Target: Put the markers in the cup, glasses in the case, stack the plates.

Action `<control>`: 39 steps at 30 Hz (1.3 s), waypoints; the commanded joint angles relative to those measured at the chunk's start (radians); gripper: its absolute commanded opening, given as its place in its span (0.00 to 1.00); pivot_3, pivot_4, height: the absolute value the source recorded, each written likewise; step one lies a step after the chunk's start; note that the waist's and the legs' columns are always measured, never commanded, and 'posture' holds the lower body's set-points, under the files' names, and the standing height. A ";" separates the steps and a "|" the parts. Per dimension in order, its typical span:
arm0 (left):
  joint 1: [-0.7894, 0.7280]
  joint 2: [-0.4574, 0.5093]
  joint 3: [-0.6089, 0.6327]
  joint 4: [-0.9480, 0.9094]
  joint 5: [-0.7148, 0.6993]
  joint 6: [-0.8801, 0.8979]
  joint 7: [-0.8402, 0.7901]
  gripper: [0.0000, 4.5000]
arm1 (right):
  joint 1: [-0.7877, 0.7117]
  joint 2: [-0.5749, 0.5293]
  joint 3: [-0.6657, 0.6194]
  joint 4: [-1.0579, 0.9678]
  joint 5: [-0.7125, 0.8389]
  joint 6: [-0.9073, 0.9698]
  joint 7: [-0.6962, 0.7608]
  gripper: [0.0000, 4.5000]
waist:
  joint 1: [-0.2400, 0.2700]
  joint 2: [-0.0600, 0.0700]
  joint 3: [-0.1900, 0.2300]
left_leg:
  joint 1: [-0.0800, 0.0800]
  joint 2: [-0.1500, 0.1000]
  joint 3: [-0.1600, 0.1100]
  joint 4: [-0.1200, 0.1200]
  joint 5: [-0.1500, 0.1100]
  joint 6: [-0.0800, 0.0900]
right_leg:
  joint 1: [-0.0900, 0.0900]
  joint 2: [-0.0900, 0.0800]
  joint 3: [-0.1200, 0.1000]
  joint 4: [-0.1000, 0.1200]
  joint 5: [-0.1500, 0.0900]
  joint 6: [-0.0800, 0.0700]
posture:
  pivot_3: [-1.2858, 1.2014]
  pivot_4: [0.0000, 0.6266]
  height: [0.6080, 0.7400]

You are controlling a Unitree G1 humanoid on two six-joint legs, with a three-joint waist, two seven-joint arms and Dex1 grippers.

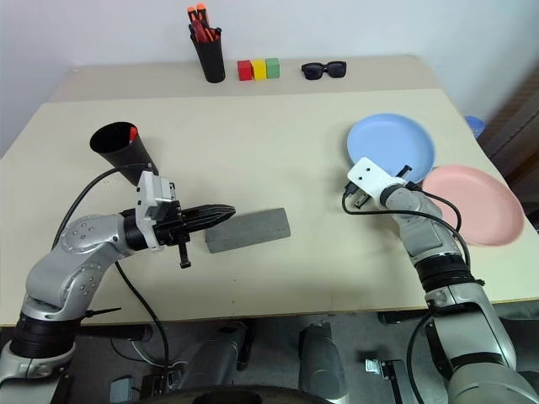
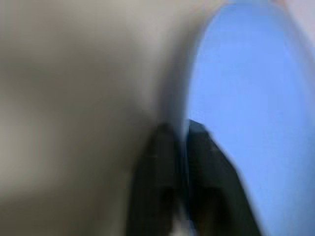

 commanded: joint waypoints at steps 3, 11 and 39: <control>0.003 -0.016 -0.010 -0.042 -0.021 -0.005 0.024 0.00 | 0.032 -0.044 -0.023 -0.181 -0.014 -0.053 0.047 0.01 | 0.000 0.000 0.000 | 0.000 0.000 0.000 0.000 0.000 0.000 | 0.000 0.000 0.000 0.000 0.000 0.000 | 0.52 0.24 1.00; -0.060 -0.059 -0.075 0.045 0.002 -0.046 -0.018 0.00 | 0.197 -0.162 -0.246 -0.577 0.094 0.106 0.163 0.01 | 0.012 0.001 0.000 | -0.001 0.000 0.000 0.000 0.000 0.000 | 0.000 0.000 0.000 -0.001 -0.001 -0.001 | 0.52 0.24 1.00; -0.212 -0.134 -0.184 0.181 0.035 -0.089 -0.102 0.00 | 0.750 -0.254 -0.795 -0.762 0.333 0.320 0.354 0.89 | 0.007 0.004 -0.001 | -0.001 0.000 0.004 0.011 -0.005 0.007 | 0.005 -0.003 0.000 -0.002 -0.002 -0.002 | 0.52 0.24 1.00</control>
